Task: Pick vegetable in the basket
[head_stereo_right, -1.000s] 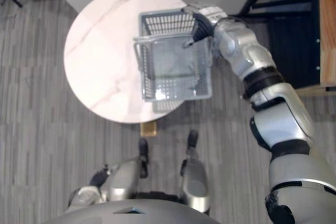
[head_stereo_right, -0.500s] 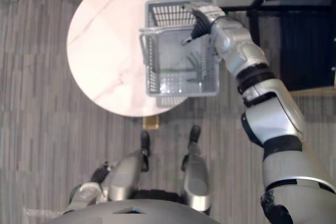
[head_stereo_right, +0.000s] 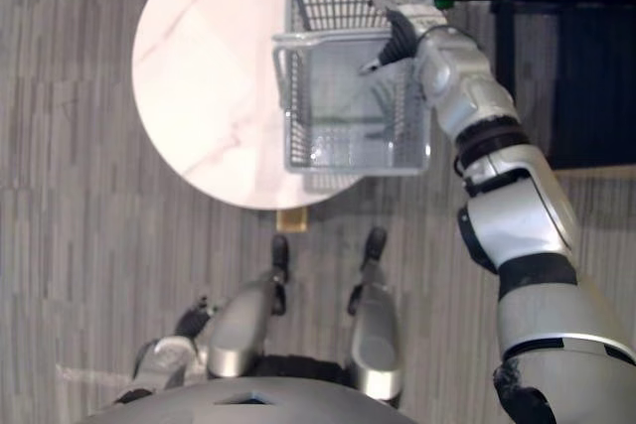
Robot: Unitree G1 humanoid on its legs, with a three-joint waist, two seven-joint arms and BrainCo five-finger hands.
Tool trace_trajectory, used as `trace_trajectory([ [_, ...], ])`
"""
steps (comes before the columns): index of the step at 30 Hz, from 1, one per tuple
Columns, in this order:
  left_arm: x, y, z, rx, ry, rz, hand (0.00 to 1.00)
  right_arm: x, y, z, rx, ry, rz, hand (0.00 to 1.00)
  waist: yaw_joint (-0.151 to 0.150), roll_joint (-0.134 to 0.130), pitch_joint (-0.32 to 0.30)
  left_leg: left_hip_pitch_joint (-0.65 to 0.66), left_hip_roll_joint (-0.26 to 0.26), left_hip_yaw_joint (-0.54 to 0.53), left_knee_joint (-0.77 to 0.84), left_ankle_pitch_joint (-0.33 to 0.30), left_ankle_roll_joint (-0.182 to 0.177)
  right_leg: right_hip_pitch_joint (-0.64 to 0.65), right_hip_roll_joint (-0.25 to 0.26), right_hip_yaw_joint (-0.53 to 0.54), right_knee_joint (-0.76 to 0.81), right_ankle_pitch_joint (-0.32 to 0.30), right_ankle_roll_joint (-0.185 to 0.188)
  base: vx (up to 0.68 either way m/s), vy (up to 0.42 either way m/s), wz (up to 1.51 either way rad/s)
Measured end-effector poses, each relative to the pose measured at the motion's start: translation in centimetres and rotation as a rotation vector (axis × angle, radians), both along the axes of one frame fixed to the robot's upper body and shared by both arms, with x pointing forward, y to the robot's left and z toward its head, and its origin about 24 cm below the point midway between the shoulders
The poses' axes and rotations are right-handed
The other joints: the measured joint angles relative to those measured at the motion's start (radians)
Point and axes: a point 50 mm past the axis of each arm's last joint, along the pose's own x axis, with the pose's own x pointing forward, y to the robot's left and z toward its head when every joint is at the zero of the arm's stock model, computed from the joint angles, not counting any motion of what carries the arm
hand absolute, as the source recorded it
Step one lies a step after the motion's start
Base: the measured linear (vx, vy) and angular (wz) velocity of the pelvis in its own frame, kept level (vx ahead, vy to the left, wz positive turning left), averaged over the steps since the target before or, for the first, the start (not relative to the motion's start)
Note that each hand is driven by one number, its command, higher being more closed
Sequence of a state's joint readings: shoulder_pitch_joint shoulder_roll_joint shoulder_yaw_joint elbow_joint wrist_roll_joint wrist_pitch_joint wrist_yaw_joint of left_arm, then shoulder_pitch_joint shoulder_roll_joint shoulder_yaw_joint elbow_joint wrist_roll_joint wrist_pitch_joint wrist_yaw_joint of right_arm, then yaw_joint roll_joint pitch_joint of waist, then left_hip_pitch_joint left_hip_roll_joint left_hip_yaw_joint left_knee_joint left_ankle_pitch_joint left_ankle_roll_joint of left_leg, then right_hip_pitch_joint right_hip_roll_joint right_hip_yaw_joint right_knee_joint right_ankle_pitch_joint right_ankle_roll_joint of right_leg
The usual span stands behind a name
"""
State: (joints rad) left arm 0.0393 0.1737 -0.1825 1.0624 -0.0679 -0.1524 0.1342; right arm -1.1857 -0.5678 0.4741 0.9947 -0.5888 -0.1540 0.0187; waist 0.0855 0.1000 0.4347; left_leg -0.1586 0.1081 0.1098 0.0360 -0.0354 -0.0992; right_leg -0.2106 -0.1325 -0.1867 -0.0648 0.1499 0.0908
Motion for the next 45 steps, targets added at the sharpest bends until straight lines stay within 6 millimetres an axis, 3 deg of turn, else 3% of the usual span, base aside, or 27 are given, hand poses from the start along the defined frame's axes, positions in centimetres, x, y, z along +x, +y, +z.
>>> trace_trajectory([
  [27,0.8,-0.1,0.3,0.024,-0.016,-0.027,0.00,0.2,0.9,0.0,0.051,-0.029,0.001,0.00,0.005,0.013,0.007,-0.008,-0.006,-0.012,0.000,0.009,0.003,0.000,-0.007,-0.011,0.000,0.004,-0.002,0.00,0.002,0.01],
  [45,1.4,0.7,0.6,0.058,-0.054,0.010,0.00,0.5,5.3,1.3,0.003,-0.044,0.098,0.00,0.032,-0.017,0.025,-0.014,-0.006,-0.042,-0.001,0.028,0.001,0.009,-0.008,-0.039,0.001,0.008,-0.006,0.00,0.003,0.04],
])
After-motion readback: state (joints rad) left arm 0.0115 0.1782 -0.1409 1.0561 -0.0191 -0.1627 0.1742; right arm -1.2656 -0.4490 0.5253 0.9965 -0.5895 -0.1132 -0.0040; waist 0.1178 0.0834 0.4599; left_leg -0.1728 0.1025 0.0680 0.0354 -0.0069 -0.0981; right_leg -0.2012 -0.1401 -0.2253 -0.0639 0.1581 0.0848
